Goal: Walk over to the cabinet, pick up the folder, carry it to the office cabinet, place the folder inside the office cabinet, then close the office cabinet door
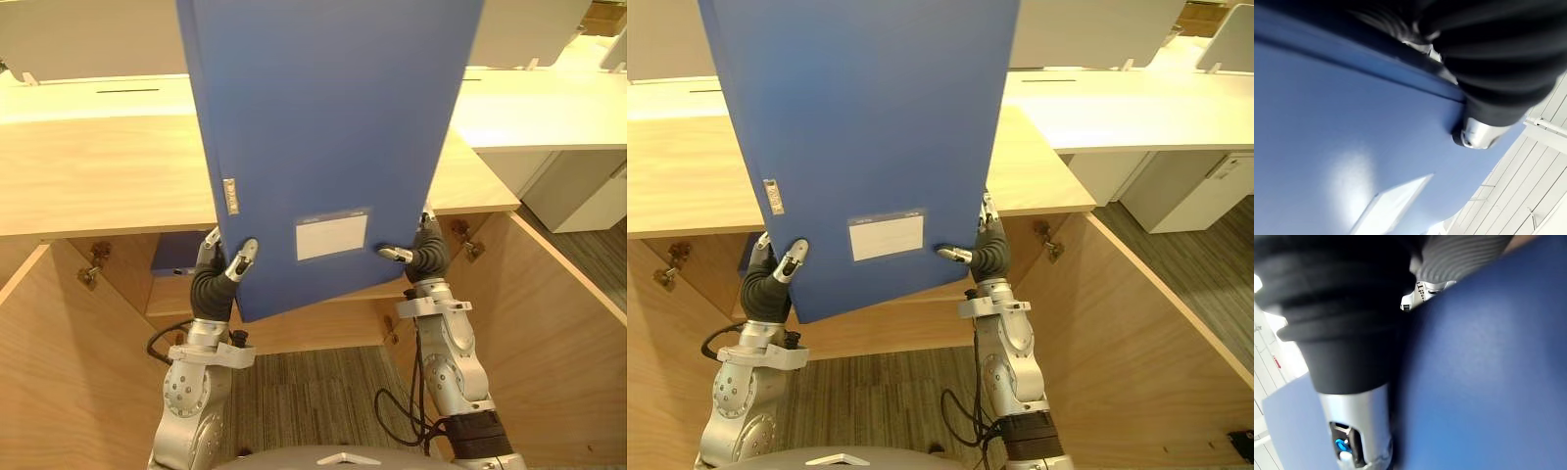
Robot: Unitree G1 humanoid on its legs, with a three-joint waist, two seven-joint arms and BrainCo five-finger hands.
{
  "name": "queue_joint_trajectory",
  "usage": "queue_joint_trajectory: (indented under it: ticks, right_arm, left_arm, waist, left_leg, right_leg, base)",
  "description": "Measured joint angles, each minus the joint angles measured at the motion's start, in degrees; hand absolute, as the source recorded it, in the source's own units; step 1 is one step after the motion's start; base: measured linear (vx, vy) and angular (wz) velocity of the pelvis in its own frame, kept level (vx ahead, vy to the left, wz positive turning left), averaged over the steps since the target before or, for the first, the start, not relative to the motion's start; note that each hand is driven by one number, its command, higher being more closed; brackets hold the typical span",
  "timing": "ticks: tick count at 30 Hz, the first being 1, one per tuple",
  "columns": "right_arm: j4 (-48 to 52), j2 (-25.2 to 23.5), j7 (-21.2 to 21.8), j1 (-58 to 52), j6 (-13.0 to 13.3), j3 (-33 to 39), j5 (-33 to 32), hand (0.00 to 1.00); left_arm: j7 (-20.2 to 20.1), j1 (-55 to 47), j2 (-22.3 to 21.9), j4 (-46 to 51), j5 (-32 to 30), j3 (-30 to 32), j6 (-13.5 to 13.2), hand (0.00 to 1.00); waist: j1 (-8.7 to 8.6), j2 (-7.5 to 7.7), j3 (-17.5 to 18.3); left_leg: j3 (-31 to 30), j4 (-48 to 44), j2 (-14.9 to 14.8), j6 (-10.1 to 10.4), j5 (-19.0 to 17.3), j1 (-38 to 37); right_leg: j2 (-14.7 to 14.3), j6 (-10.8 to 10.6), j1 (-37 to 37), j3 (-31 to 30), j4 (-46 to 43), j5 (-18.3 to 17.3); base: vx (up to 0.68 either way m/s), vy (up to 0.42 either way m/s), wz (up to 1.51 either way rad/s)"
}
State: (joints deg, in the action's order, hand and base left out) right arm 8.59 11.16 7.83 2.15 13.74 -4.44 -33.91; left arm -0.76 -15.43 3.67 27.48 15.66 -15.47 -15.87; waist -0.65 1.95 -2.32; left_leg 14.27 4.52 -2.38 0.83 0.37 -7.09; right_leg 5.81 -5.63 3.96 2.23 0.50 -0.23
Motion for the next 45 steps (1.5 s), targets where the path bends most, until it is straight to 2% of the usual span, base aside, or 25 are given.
queue_joint_trajectory:
  ticks: [2, 3, 11, 19, 20, 24, 30, 36, 41, 45]
  right_arm:
    - [-1.4, 1.5, 1.4, 1.1, -0.5, -0.2, -0.1, 0.00]
    - [-2.0, 3.0, 2.0, 1.5, -0.5, -1.1, -0.2, 1.00]
    - [-4.7, 11.1, 6.6, 4.2, -2.4, -5.5, -1.8, 1.00]
    - [-5.1, 12.7, 8.2, 4.8, -3.5, -7.2, -1.8, 1.00]
    - [-5.1, 12.6, 8.2, 4.8, -3.5, -7.2, -1.8, 1.00]
    - [-5.1, 10.6, 8.1, 4.8, -3.7, -6.5, -1.7, 1.00]
    - [-4.9, 5.6, 7.7, 4.8, -3.7, -5.7, 0.6, 1.00]
    - [-1.3, 0.9, 5.7, 3.9, -3.7, -5.7, 4.2, 1.00]
    - [1.4, -3.2, 4.0, 2.0, -3.3, -4.9, 8.1, 1.00]
    - [1.9, -4.2, 2.6, 0.1, -3.3, -4.2, 12.2, 1.00]
  left_arm:
    - [-0.1, 0.2, 0.6, 0.0, 0.0, -0.1, 0.0, 1.00]
    - [-0.1, 0.2, 0.9, 0.0, 0.0, -0.1, 0.0, 1.00]
    - [-0.2, 0.2, 3.1, -0.2, 0.2, -0.4, 0.0, 1.00]
    - [-0.2, 0.2, 4.3, -1.8, 0.3, -0.4, -0.3, 1.00]
    - [-0.2, 0.2, 4.3, -1.8, 0.3, -0.4, -0.3, 0.00]
    - [-0.1, 0.5, 4.4, -1.8, -0.9, -0.3, -0.7, 0.00]
    - [2.3, 1.6, 4.0, -1.8, -6.4, 2.6, -0.9, 0.00]
    - [6.3, 1.9, 0.7, -1.8, -11.6, 7.0, -1.4, 0.00]
    - [9.4, 1.9, -2.1, -5.9, -14.6, 14.5, -1.5, 0.00]
    - [10.9, 1.8, -3.3, -11.2, -16.7, 20.3, -0.8, 0.00]
  waist:
    - [0.01, 0.00, 0.0]
    - [0.08, 0.00, 0.0]
    - [0.13, 0.04, 0.0]
    - [0.34, 0.14, -0.1]
    - [0.35, 0.14, -0.1]
    - [0.50, 0.14, -0.1]
    - [0.53, 0.14, -0.1]
    - [0.70, 0.14, -0.1]
    - [0.68, 0.09, -0.1]
    - [0.72, 0.04, -0.1]
  left_leg:
    - [0.0, 0.0, 0.0, 0.0, 0.0, 0.0]
    - [0.0, 0.0, 0.0, 0.0, 0.0, 0.0]
    - [0.0, 0.0, 0.0, 0.0, 0.0, 0.0]
    - [0.0, 0.0, 0.0, 0.0, 0.0, 0.2]
    - [0.0, 0.0, 0.0, 0.0, 0.0, 0.3]
    - [0.1, 0.0, 0.0, 0.0, 0.0, 0.5]
    - [0.1, 0.0, 0.0, 0.0, 0.0, 0.6]
    - [-0.1, 0.0, 0.0, 0.0, 0.0, 0.8]
    - [-0.3, 0.0, 0.0, 0.0, 0.0, 0.8]
    - [-0.5, 0.0, 0.1, 0.0, 0.0, 0.7]
  right_leg:
    - [0.0, 0.0, 0.0, 0.0, 0.0, 0.0]
    - [0.0, 0.0, 0.0, 0.0, 0.0, 0.0]
    - [0.0, 0.0, 0.0, 0.0, 0.0, 0.0]
    - [0.0, 0.0, -0.2, -0.1, 0.0, 0.0]
    - [0.0, 0.0, -0.4, -0.1, 0.0, 0.0]
    - [0.0, 0.0, -0.9, -0.1, 0.0, 0.0]
    - [0.0, 0.0, -0.7, -0.1, 0.0, 0.0]
    - [0.0, 0.0, -0.8, 0.0, -0.1, 0.0]
    - [0.0, 0.1, -0.7, 0.2, -0.1, 0.0]
    - [0.1, 0.1, -0.5, 0.4, 0.0, 0.0]
  base:
    - [0.00, 0.000, 0.00]
    - [0.00, 0.000, 0.00]
    - [0.00, 0.000, 0.00]
    - [0.00, 0.000, 0.00]
    - [0.00, 0.000, 0.00]
    - [0.00, 0.000, 0.00]
    - [0.00, 0.000, 0.00]
    - [0.00, 0.000, 0.00]
    - [0.00, 0.000, 0.00]
    - [0.00, 0.000, 0.00]
